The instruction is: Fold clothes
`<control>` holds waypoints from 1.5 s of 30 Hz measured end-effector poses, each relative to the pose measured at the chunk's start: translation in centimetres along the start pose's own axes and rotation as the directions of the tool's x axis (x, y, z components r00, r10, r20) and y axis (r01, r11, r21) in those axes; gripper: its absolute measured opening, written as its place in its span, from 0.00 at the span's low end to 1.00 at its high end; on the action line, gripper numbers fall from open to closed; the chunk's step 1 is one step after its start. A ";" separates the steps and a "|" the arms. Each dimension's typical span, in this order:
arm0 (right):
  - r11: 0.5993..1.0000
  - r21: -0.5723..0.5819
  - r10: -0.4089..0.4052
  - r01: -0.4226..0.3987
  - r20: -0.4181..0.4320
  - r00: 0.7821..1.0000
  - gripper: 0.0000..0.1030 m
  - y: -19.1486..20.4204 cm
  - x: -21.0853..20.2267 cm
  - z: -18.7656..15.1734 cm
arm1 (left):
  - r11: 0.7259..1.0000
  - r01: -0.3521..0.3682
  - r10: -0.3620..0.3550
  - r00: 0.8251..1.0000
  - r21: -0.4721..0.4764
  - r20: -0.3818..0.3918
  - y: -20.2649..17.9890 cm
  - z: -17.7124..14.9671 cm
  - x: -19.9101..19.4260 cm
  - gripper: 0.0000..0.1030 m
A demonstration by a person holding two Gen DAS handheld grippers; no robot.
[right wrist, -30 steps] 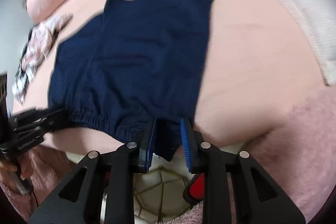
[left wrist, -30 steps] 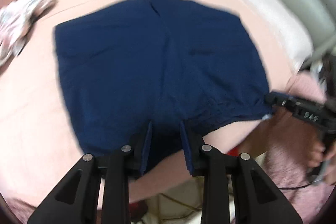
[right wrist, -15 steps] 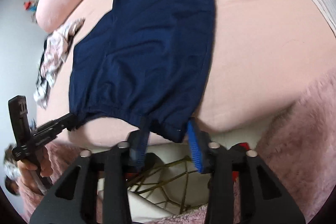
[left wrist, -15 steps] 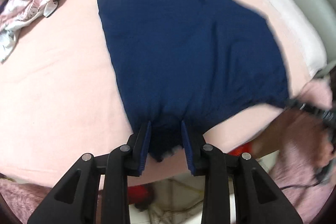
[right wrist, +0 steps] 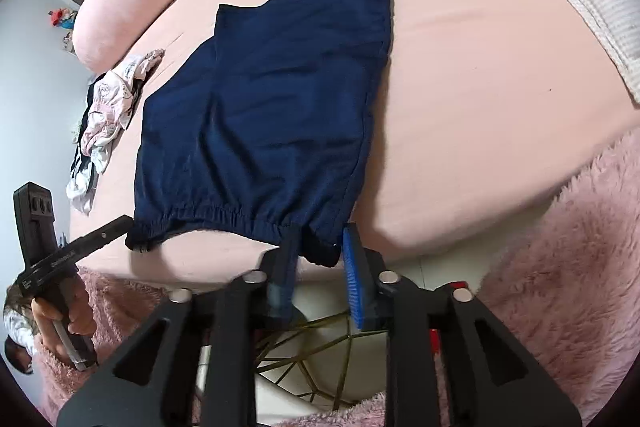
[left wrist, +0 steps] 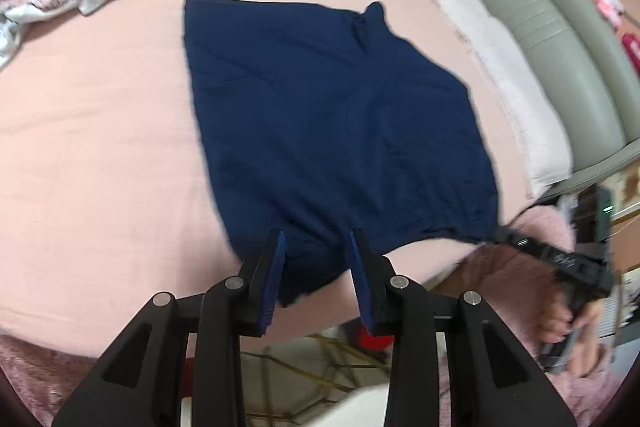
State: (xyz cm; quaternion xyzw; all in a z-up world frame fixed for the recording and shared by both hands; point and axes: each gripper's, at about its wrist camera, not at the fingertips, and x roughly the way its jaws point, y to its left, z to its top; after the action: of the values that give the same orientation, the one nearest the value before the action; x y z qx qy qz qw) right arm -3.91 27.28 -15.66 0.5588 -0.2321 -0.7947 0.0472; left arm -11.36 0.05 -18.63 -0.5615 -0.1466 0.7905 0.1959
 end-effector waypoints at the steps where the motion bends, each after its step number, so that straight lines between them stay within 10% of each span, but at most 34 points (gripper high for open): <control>1: 1.000 0.000 0.003 -0.003 -0.010 1.000 0.35 0.0 0.3 0.0 | 1.000 0.005 -0.005 1.000 0.008 0.004 -0.4 0.2 0.3 0.33; 6: 0.999 -0.022 -0.026 0.025 -0.032 0.999 0.10 -1.1 0.3 0.5 | 0.996 -0.082 0.085 0.995 0.046 -0.058 0.4 0.5 0.6 0.34; 16: 0.927 -0.370 0.068 -0.063 0.001 0.998 0.09 11.9 -0.3 7.6 | 0.998 -0.047 0.047 0.999 -0.030 0.014 2.0 1.5 -0.9 0.50; 24: 0.825 -0.531 0.054 -0.194 -0.268 0.962 0.10 21.2 8.9 6.7 | 0.988 -0.064 0.072 0.996 -0.137 0.049 4.7 1.9 -0.9 0.48; 28: 0.844 -0.499 0.029 -0.197 -0.325 0.945 0.15 19.5 12.0 5.2 | 0.983 0.017 -0.001 0.996 -0.182 0.086 5.6 2.3 -1.3 0.48; 32: 0.886 -0.368 0.217 -0.282 -0.208 0.954 0.31 16.3 6.6 5.9 | 0.979 0.132 -0.114 0.986 -0.154 0.121 4.7 3.2 -0.7 0.48; 36: 0.933 -0.323 0.150 -0.161 -0.059 0.987 0.31 12.2 4.2 6.1 | 0.977 0.157 -0.148 0.986 -0.146 0.073 3.2 4.4 1.7 0.47; 45: 0.957 -0.276 0.071 -0.094 -0.091 0.993 0.31 7.5 4.8 3.3 | 0.979 0.159 -0.158 0.987 -0.129 0.017 1.7 4.9 4.3 0.19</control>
State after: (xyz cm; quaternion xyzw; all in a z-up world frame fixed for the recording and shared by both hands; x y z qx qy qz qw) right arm -10.10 20.06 -15.77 0.5677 -0.1386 -0.7939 0.1679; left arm -17.51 0.58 -21.40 -0.5569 -0.2425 0.7631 0.2208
